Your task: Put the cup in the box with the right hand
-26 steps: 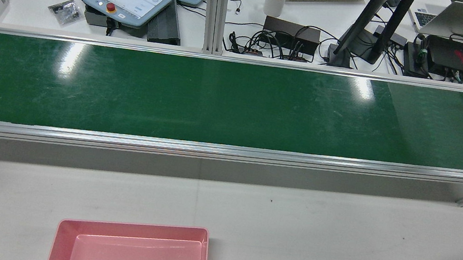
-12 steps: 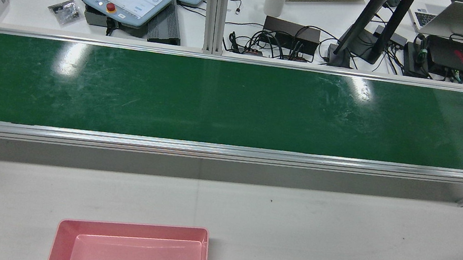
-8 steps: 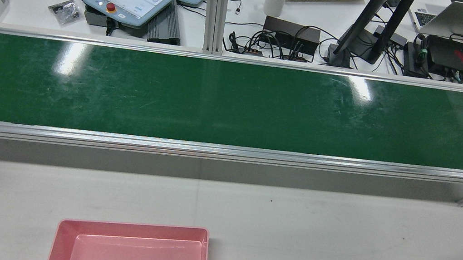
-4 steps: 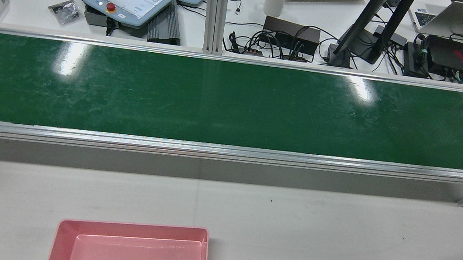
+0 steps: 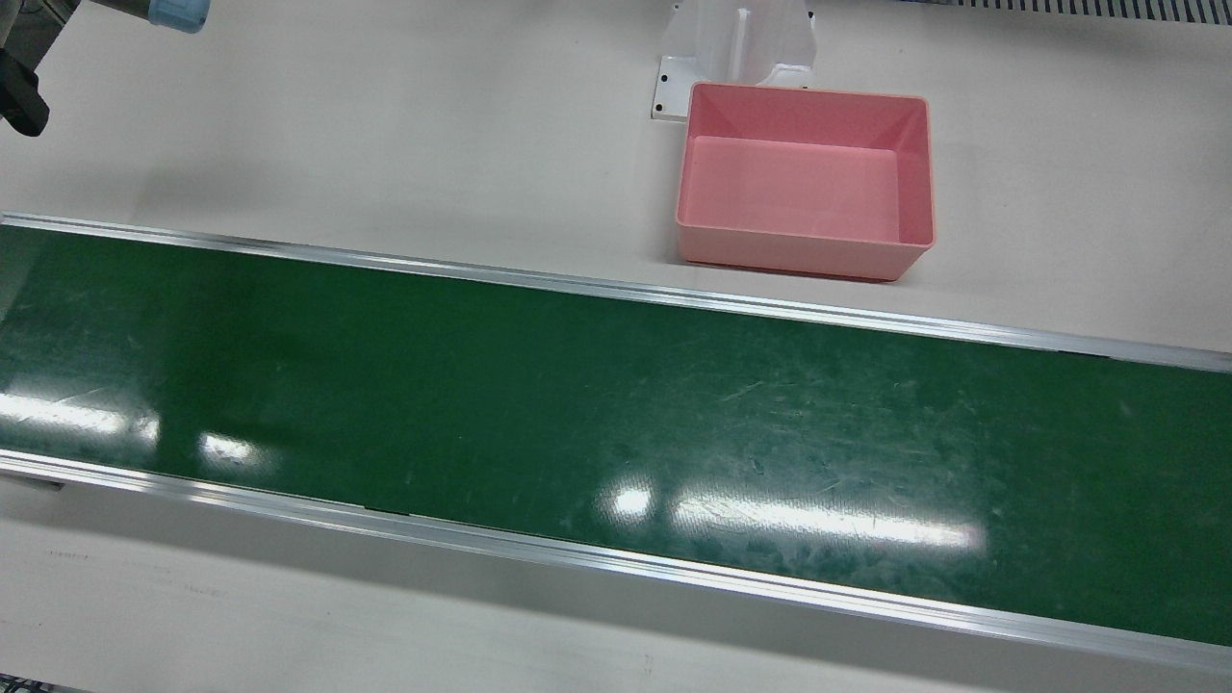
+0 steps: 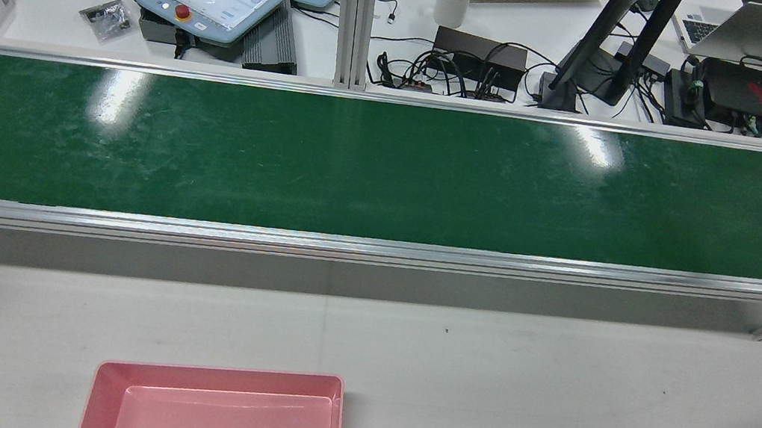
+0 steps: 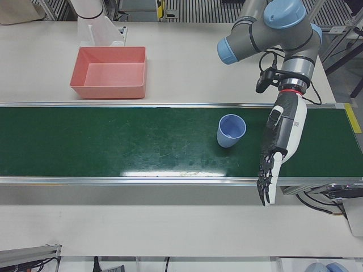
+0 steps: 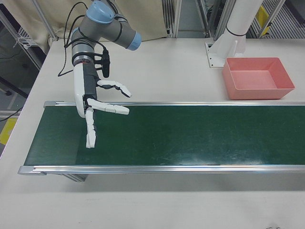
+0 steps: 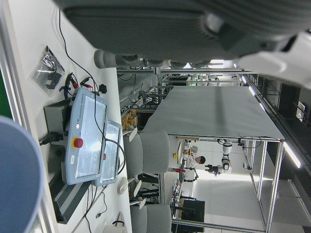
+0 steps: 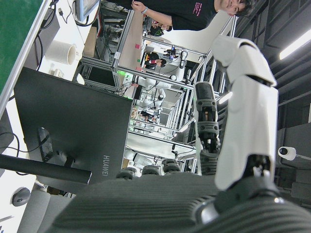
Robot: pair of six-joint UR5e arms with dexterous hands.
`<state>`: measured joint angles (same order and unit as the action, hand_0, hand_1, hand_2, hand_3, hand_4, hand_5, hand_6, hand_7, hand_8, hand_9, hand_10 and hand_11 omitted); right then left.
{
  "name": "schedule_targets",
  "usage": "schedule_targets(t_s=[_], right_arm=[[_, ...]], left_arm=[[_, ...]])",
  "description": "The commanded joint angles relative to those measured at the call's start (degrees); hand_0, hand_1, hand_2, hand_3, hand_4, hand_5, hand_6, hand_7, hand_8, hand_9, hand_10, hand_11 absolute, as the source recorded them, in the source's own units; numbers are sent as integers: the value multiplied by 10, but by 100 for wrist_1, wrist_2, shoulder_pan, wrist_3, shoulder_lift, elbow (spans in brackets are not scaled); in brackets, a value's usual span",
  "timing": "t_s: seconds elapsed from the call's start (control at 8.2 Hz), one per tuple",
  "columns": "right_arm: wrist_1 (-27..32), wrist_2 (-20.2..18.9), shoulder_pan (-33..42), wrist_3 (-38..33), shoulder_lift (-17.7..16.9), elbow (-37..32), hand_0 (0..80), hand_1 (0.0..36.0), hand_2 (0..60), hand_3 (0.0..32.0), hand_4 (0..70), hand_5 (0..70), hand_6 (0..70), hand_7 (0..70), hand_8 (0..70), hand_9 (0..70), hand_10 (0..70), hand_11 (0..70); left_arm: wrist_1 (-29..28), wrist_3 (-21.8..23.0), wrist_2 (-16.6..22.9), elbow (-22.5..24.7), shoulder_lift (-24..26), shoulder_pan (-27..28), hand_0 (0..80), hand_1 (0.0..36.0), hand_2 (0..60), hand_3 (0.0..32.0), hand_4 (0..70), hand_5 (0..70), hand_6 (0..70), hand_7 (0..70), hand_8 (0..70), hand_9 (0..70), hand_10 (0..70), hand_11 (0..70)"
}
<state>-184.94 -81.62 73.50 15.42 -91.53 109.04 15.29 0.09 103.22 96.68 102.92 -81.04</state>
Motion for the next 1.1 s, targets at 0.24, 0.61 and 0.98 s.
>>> schedule_targets(t_s=[0.24, 0.61, 0.98], right_arm=[[19, 84, -283, 14, 407, -427, 590, 238, 95, 0, 235, 60, 37, 93, 0, 4, 5, 32], [19, 269, -616, 5, 505, -445, 487, 59, 0, 0, 361, 13, 29, 101, 0, 6, 3, 14], [11, 496, -748, 23, 514, -445, 471, 33, 0, 0, 374, 5, 23, 108, 0, 7, 2, 9]], left_arm=[[0, 0, -3, -9, 0, 0, 0, 0, 0, 0, 0, 0, 0, 0, 0, 0, 0, 0], [0, 0, -3, 0, 0, 0, 0, 0, 0, 0, 0, 0, 0, 0, 0, 0, 0, 0], [0, 0, -3, 0, 0, 0, 0, 0, 0, 0, 0, 0, 0, 0, 0, 0, 0, 0]])
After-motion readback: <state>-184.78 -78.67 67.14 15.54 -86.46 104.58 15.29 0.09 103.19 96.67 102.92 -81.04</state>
